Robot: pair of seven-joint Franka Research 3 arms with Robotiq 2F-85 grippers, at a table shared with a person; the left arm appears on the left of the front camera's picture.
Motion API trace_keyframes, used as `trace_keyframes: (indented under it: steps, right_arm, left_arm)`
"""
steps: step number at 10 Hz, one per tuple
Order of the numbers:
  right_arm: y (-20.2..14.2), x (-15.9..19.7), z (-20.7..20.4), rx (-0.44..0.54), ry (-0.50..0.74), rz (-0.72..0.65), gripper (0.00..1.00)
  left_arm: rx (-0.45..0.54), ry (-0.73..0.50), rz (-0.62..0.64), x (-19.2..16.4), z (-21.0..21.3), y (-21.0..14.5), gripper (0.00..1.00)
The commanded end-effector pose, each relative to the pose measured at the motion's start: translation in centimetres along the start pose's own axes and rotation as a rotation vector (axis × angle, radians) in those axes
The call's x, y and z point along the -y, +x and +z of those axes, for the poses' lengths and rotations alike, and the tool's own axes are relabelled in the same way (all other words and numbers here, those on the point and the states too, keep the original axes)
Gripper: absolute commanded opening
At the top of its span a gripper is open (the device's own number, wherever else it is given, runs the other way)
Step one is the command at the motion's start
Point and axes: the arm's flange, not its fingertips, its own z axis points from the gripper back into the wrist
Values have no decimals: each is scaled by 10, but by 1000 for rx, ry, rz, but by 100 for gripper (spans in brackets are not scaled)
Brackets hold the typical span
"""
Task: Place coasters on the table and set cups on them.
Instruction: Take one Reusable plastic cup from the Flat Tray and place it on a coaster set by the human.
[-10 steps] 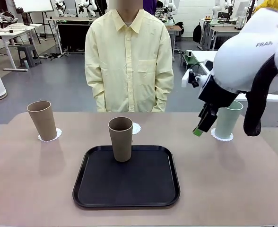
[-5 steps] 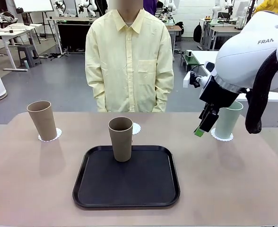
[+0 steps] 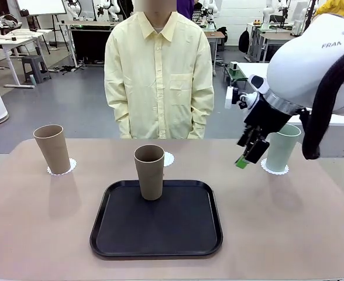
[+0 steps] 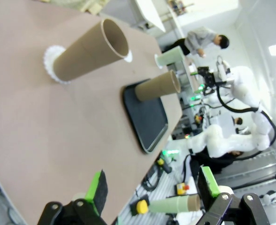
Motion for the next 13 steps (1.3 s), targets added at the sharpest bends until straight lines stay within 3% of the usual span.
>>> trace_keyframes:
  steps: [1,4,6,9,13]
  right_arm:
    - [1,32,-40,342,155,337,100]
    - [-4,54,-93,699,166,466,100]
    - [-9,58,-119,856,158,366,100]
    - [-24,54,-150,925,191,193,100]
    - [-26,41,-168,956,218,142,100]
  left_arm:
    - [5,0,5,2,2,0,100]
    - [5,0,5,2,2,0,100]
    - [5,0,5,2,2,0,100]
    - [5,0,5,2,2,0,100]
    - [5,0,5,2,2,0,100]
